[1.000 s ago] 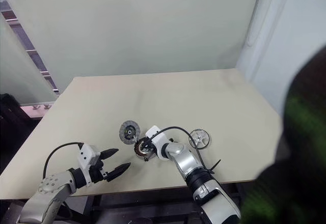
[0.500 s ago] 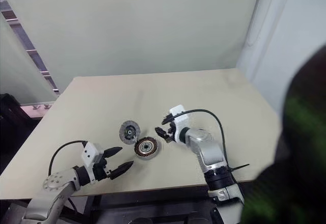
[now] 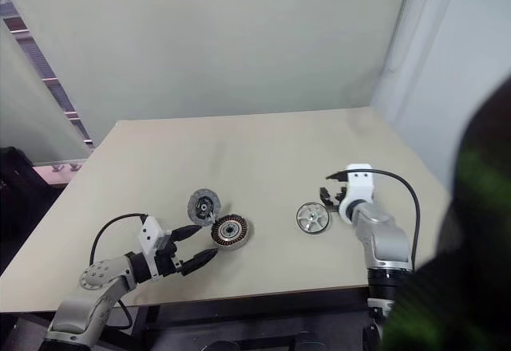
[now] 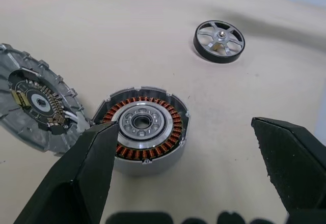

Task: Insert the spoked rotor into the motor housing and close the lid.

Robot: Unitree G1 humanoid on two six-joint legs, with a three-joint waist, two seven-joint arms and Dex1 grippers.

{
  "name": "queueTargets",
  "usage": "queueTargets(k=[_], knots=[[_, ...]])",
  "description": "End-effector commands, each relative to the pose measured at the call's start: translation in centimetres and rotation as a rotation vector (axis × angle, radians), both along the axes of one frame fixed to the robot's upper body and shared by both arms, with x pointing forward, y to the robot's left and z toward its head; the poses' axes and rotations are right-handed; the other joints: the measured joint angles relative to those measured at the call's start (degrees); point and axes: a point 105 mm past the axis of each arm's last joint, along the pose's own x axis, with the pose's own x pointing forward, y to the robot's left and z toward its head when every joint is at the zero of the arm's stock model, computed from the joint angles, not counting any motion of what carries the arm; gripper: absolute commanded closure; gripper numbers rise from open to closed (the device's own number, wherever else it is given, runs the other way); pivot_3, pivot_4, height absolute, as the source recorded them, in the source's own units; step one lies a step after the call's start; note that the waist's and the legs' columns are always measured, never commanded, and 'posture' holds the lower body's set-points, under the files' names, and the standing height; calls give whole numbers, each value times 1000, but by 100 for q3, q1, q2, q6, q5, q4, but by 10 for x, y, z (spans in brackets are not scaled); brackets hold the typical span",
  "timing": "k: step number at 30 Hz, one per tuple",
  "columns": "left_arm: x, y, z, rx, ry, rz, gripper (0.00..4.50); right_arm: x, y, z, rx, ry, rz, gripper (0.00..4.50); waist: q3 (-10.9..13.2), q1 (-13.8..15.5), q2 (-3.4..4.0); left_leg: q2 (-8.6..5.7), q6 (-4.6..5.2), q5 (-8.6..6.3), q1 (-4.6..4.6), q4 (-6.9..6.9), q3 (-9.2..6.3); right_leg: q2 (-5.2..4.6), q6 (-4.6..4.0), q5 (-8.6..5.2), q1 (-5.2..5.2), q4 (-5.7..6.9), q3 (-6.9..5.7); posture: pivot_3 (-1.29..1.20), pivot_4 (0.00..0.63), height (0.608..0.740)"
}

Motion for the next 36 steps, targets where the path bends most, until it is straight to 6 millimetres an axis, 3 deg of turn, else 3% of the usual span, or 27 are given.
queueTargets(k=[1,5,13,29,32,36], knots=[[5,-6,10,-9,-47,-25,0,0,-7,-4,67,13,-58,7,0,-6,1,3,0,0,1,0,6,1,0,0,0,1,2,0,0,740],[5,-6,10,-7,-49,-27,0,-2,-5,-19,186,68,-85,7,0,-4,2,8,1,1,4,2,10,4,0,0,3,1,3,0,0,740],[5,-5,10,-4,-49,-25,0,-9,18,-37,427,179,-32,7,0,-5,3,5,3,1,3,3,9,4,0,0,5,0,4,0,0,740],[3,-3,9,5,-44,-24,0,-15,48,-39,621,231,16,7,-1,-7,3,27,2,0,8,5,12,24,0,0,7,0,4,0,0,740],[3,-3,9,8,-44,-25,0,-16,51,-39,636,235,17,611,0,-7,5,37,2,0,8,5,12,36,-1,0,6,0,4,0,0,740],[3,-2,9,12,-45,-25,0,-16,53,-38,653,234,9,2032,1,-5,10,57,1,0,5,5,13,63,-2,0,3,-2,13,0,0,740]])
